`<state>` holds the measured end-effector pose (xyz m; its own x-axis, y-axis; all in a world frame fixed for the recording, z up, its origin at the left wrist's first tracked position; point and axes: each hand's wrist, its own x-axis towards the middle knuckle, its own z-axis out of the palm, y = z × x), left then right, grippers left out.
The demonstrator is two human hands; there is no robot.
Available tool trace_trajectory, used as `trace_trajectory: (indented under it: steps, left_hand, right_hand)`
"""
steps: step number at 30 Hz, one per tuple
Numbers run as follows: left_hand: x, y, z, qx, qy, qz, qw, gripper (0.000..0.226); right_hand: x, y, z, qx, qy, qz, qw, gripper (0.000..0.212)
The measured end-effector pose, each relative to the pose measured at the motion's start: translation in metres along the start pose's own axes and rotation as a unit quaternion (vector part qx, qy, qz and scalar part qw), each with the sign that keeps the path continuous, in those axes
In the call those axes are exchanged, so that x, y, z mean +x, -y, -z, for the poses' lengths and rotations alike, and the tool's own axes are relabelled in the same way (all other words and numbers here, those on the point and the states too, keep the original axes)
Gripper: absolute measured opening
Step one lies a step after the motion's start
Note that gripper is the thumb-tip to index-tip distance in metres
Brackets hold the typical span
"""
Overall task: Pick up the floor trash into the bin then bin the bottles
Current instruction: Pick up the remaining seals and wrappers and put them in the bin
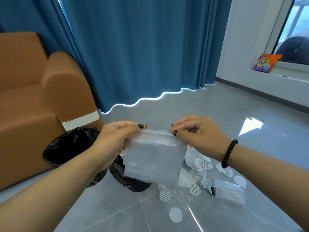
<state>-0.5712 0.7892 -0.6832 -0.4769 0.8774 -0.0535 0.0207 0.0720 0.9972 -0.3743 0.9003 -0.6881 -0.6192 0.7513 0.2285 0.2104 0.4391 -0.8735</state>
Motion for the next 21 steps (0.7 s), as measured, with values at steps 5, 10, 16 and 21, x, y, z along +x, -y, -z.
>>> trace_trajectory:
  steps: [5,10,16,21]
  left_hand:
    - [0.0003,0.0034,0.0027,0.026,0.006,-0.025,0.999,0.021]
    - [0.0003,0.0021,0.0005,-0.011,0.031,0.002,0.999,0.032]
    - [-0.0015,0.003,-0.0023,0.055,0.072,0.043,0.995,0.029]
    - [0.0011,0.0024,0.0005,0.022,0.069,0.061,0.996,0.031]
  right_hand:
    - [0.0023,-0.0036,-0.0005,0.059,0.0,-0.069,0.996,0.02]
    - [-0.0034,0.0017,0.0003,0.143,0.04,-0.117,0.982,0.014]
    - [-0.0034,0.0044,-0.0014,0.132,-0.019,-0.086,0.987,0.017]
    - [-0.0037,0.0043,-0.0026,0.056,-0.016,-0.03,0.998,0.025]
